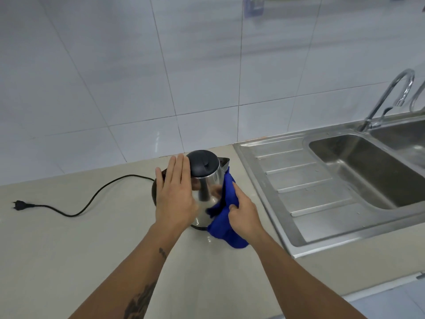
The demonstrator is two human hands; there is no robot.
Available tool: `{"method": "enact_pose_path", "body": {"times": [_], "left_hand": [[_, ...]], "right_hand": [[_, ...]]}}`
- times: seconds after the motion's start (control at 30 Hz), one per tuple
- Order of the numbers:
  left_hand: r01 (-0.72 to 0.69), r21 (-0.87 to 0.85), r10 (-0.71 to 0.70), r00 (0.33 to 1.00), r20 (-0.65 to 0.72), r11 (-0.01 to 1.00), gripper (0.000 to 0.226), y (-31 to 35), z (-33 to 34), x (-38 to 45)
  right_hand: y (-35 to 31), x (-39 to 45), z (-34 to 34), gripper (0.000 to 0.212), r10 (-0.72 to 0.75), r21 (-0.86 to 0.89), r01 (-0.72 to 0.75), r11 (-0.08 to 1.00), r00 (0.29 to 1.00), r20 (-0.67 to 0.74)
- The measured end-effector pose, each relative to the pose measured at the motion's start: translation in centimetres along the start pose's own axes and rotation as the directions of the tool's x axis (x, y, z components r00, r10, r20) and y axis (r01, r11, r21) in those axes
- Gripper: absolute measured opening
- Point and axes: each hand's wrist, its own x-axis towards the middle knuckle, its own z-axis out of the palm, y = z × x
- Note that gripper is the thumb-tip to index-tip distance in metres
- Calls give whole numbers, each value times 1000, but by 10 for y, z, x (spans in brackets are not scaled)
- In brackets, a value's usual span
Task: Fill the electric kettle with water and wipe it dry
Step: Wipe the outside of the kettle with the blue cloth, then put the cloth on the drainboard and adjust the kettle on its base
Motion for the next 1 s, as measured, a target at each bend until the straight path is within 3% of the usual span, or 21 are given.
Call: {"method": "enact_pose_path", "body": {"times": [0.1, 0.17, 0.23, 0.3, 0.4, 0.53, 0.67, 0.73, 0.83, 1.0], "left_hand": [[-131, -171, 106, 983, -151, 976, 74, 31, -1, -12], [-158, -393, 83, 976, -200, 906, 63, 57, 3, -21], [-8, -607, -22, 999, -43, 795, 50, 84, 12, -25], [194, -701, -65, 976, 207, 686, 43, 112, 28, -20], [330, -681, -8, 903, 430, 654, 38, 144, 53, -12], [409, -664, -12, 856, 517, 626, 39, 168, 73, -6], [435, -611, -27, 828, 560, 661, 41, 185, 88, -3], [410, -562, -29, 825, 564, 718, 43, 190, 95, -2], [358, -479, -10, 809, 588, 801, 48, 199, 104, -2], [90, -339, 159, 753, 638, 936, 51, 228, 116, 0]], "right_hand": [[4, -5, -18, 76, 4, 100, -5, 995, 1000, 13], [10, -9, -37, 66, 52, 179, -55, 982, 998, 25], [20, -14, -62, 57, 106, 247, -109, 963, 994, 26], [29, -18, -94, 57, 140, 276, -135, 952, 990, 1], [36, -17, -142, 62, 141, 138, -132, 982, 988, -58], [39, -1, -185, 74, 59, -251, -82, 965, 993, -98], [64, 25, -192, 75, 119, -502, -43, 864, 986, 119], [85, 33, -190, 74, 184, -578, -51, 815, 967, 175], [111, 34, -193, 64, 149, -708, -34, 705, 984, 102], [144, 30, -204, 66, 202, -799, 21, 600, 963, 177]]}}
